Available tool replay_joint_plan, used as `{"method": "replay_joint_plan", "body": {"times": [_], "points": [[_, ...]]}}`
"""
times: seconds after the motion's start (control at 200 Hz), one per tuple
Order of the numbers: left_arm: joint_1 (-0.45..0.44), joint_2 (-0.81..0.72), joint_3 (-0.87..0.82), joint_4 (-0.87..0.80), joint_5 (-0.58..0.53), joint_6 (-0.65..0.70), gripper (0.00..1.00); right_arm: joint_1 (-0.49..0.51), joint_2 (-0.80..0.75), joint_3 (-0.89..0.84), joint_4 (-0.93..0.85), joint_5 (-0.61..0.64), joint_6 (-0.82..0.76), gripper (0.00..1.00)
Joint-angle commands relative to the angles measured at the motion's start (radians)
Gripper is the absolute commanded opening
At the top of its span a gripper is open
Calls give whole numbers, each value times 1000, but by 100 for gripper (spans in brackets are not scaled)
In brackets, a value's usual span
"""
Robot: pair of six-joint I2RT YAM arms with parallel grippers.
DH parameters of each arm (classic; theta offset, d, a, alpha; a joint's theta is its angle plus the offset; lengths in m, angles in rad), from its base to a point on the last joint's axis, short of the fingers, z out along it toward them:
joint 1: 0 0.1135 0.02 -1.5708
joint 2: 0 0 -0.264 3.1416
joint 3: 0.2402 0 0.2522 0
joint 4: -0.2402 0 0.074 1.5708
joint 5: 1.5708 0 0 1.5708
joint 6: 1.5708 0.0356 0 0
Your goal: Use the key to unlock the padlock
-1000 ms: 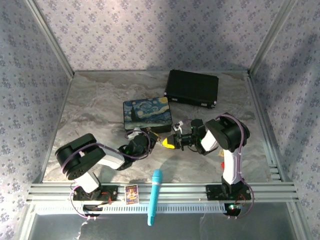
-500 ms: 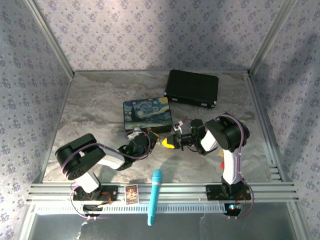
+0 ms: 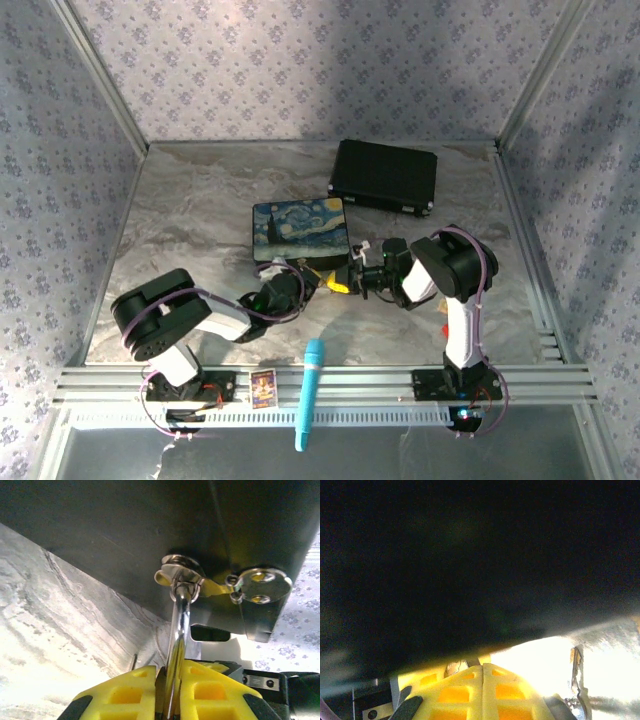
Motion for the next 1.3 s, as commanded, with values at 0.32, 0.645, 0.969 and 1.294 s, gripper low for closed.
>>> {"method": "replay_joint_plan", "body": {"times": [0.32,0.645,0.969,1.294], "points": [[67,-68,103,-346,40,163,15,4,-326,-12,-787,200,-505,6],[75,-108,98,-462,8,180,26,183,-425,177,-1290,660,-663,59],[73,-226,50,-574,-55,174,39,406,-357,344,-1534,1107,-695,55],[64,-285,39,-624,-81,185,39,502,-189,516,-1687,1316,-701,40]]}}
